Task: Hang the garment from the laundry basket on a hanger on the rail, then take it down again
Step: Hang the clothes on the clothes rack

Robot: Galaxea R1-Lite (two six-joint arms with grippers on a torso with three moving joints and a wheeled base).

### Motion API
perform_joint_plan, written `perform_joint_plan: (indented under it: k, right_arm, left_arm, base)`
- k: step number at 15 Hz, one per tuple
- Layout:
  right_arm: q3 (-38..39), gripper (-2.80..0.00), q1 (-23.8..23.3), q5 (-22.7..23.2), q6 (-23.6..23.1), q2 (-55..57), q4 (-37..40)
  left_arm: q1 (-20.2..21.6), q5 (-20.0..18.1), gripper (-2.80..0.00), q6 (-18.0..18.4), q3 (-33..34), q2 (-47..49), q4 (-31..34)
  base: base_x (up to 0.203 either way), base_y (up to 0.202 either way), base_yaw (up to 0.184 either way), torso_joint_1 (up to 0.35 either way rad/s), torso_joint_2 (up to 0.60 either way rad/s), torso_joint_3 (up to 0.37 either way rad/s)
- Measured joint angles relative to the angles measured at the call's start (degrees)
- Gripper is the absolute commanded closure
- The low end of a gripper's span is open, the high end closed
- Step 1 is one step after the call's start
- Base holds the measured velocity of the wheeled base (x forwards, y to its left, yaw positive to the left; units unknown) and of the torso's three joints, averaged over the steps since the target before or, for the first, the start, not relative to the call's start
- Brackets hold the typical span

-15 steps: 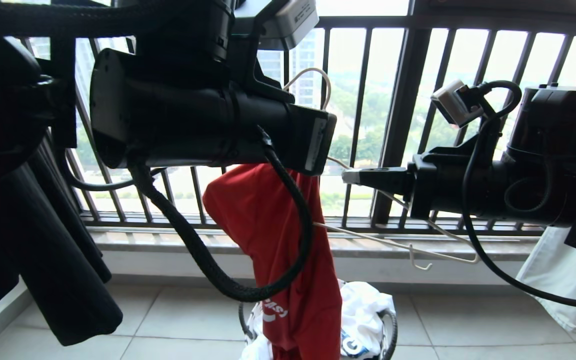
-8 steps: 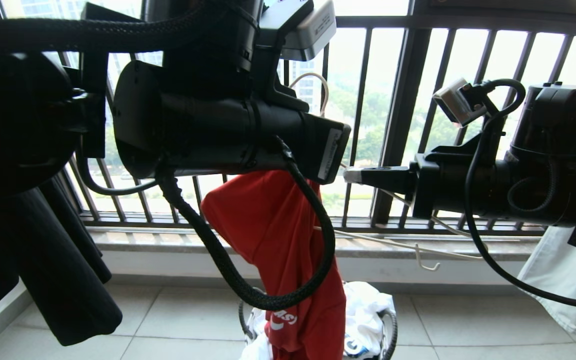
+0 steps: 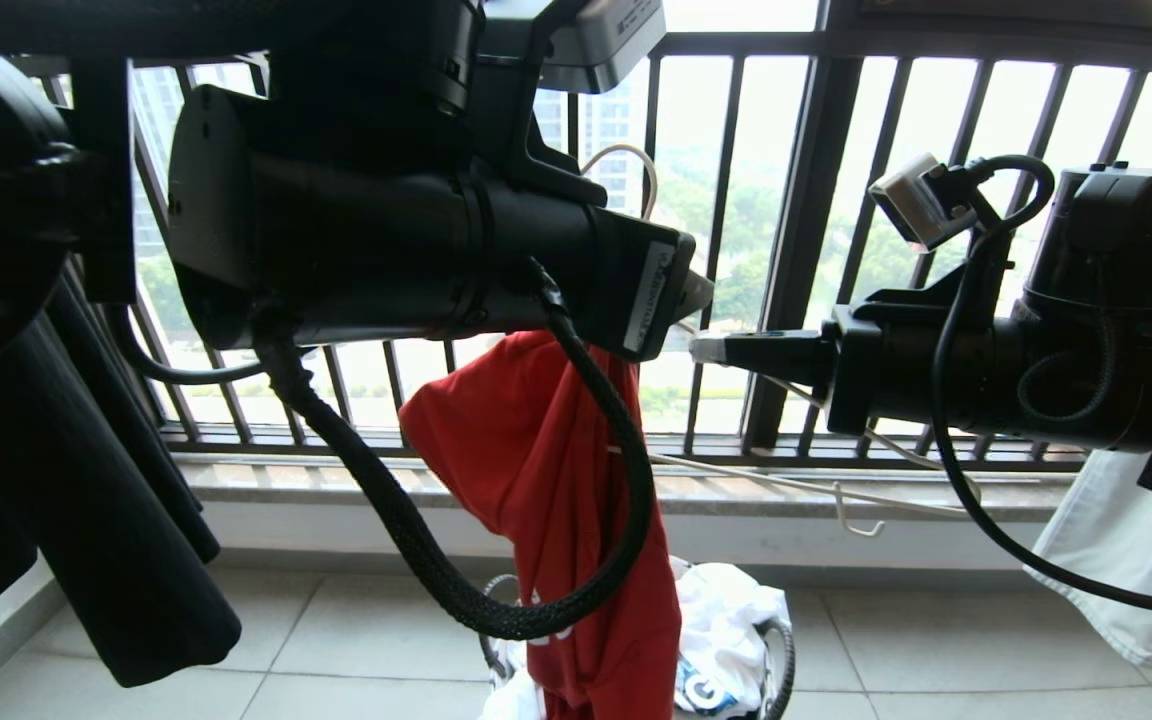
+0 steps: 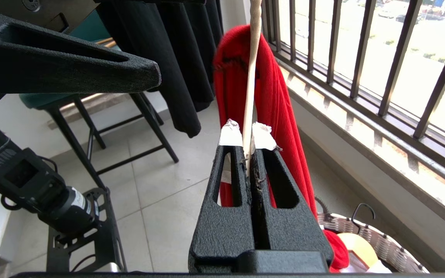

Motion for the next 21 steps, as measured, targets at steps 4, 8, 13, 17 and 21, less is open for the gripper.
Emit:
perform_joint_plan:
  k: [4, 8, 13, 17, 21]
  right_arm:
    - [0.0, 0.00, -0.2, 0.0, 0.0, 0.0, 0.0]
    - [-0.5, 0.00, -1.2, 0.1, 0.1, 0.0, 0.0]
    - [-0.6, 0.00, -1.6, 0.1, 0.4, -0.1, 0.0]
    - [-0.7, 0.00, -1.7, 0.3, 1.6, -0.4, 0.0]
    - [-0.9, 0.00, -1.8, 0.9, 1.8, -0.5, 0.0]
  left_arm:
    - [-1.0, 1.3, -2.80, 1.0, 0.4, -1.5, 0.2]
    - [-2.6, 1.4, -2.80, 1.1, 1.0, -3.4, 2.2]
    - [0.7, 1.5, 0.00, 1.4, 5.5, -7.0, 2.3]
    - [11.3, -4.7, 0.00, 3.0, 4.2, -8.3, 7.4]
    - [23.0, -23.2, 0.00, 6.2, -2.3, -8.9, 17.9]
  base:
    - [0.000, 0.000, 0.000, 0.000, 0.00, 0.000]
    - [0.000, 0.000, 0.000, 0.000, 0.00, 0.000]
    - [0.000, 0.000, 0.000, 0.000, 0.00, 0.000]
    - [0.000, 0.000, 0.000, 0.000, 0.00, 0.000]
    - [0.000, 0.000, 0.000, 0.000, 0.00, 0.000]
